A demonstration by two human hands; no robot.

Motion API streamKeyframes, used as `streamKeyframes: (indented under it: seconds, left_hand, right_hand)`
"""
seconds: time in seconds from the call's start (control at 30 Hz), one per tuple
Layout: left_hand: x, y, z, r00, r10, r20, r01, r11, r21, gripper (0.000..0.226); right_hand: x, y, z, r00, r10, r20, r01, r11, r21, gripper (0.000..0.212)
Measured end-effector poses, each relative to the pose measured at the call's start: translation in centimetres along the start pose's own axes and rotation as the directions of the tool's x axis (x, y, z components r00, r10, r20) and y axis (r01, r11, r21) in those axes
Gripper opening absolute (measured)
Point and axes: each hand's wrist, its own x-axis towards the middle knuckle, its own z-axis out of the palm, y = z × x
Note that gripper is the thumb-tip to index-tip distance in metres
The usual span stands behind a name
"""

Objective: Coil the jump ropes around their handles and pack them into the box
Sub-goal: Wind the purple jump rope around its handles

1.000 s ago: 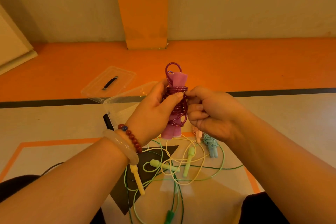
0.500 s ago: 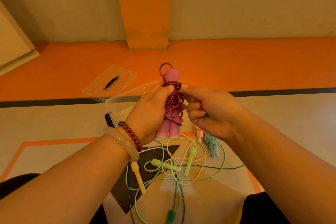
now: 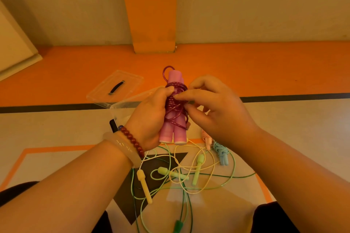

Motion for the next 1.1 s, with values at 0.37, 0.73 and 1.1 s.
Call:
streamKeyframes:
  seconds: [0.37,0.73,1.1]
  left_hand:
    - [0.6,0.9,-0.2,0.997,0.013,-0.077,-0.024,0.989,-0.144,0.034]
    - [0.7,-0.3,0.0,0.982,0.105,-0.157,-0.116,0.991,-0.061,0.023]
    - [0.5,0.0,0.5,0.997,0.031,-0.076,-0.037,0.997,-0.072,0.024]
  right_hand:
    - [-1.1,-0.5,1.3,0.975,-0.213,-0.062,0.191,0.949,-0.250,0.018]
    - [0.0,-2.2,1.6,0.946,0.209,-0.247,-0.152,0.961,0.231,0.017]
    - [0.9,-0.4,-0.3,0.910,0.412,0.042,-0.402,0.856,0.326,0.016]
